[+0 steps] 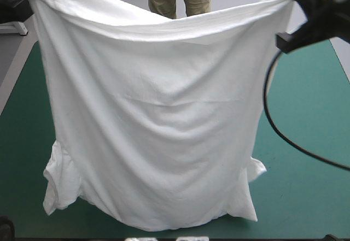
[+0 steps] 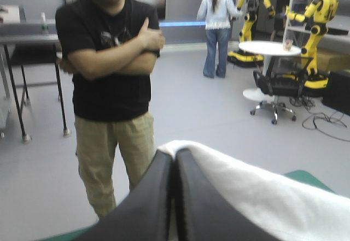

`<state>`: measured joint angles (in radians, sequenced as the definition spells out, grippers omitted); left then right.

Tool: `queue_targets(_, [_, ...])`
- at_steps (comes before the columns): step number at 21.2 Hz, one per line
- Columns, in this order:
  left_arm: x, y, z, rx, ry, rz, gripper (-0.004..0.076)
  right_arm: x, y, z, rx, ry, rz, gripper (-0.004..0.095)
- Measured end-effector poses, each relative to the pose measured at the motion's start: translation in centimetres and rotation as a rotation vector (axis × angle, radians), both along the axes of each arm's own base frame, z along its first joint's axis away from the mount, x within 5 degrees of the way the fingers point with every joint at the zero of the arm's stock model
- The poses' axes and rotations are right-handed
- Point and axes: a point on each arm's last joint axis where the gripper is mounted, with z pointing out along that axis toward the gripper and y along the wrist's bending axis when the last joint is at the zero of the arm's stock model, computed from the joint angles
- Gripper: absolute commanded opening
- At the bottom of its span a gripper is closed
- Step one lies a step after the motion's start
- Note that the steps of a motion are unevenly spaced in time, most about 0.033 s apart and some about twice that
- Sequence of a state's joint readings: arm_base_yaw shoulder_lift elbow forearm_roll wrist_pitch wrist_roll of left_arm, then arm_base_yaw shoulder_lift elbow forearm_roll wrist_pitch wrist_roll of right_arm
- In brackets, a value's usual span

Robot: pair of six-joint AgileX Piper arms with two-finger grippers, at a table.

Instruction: Fold the cloth

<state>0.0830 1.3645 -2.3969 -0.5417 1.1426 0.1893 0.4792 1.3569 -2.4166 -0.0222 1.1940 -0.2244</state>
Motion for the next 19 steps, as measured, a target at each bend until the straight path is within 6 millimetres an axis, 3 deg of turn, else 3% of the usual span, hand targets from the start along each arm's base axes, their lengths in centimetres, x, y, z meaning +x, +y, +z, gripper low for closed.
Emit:
queue_targets(1, [3.6,0.3,-1.4,-0.016,0.083,-0.004,-0.0009,3.3,1.4,-1.0,-0.029,0.046,-0.034,-0.0017])
queue_targets(2, [5.0,0.3,-2.0,-0.024,0.113,-0.009,-0.0009,4.9,2.0,-1.6,-0.042,0.063,-0.058,-0.0017])
queue_targets(3, [8.5,0.5,-3.4,-0.053,0.171,-0.026,-0.0009,7.9,3.0,-2.4,-0.052,0.059,-0.107,-0.0017])
queue_targets(4, [9.7,0.5,-3.9,-0.072,0.186,-0.038,-0.0009,8.9,3.4,-2.7,-0.051,0.046,-0.123,-0.0017])
queue_targets(5, [12.7,0.7,-4.8,-0.125,0.187,-0.045,-0.0009,11.0,4.1,-2.8,-0.036,-0.019,-0.155,-0.0017])
queue_targets(7, [15.7,1.2,-5.4,-0.177,0.122,-0.016,-0.0009,12.1,4.6,-1.9,0.021,-0.165,-0.166,-0.0017])
queue_targets(9, [16.2,1.6,-4.5,-0.174,0.007,0.017,-0.0009,11.4,4.4,-0.1,0.078,-0.316,-0.159,-0.0017])
queue_targets(13, [13.9,1.9,-1.3,-0.159,-0.204,0.06,-0.0009,9.5,3.5,1.8,0.122,-0.425,-0.163,-0.0017])
queue_targets(16, [14.2,2.0,-1.8,-0.104,-0.173,0.081,-0.0009,10.7,3.5,0.5,0.082,-0.324,-0.185,-0.0018])
queue_targets(19, [16.5,2.0,-4.1,-0.057,-0.052,0.08,-0.0009,13.6,3.6,-2.3,0.055,-0.17,-0.185,-0.0017])
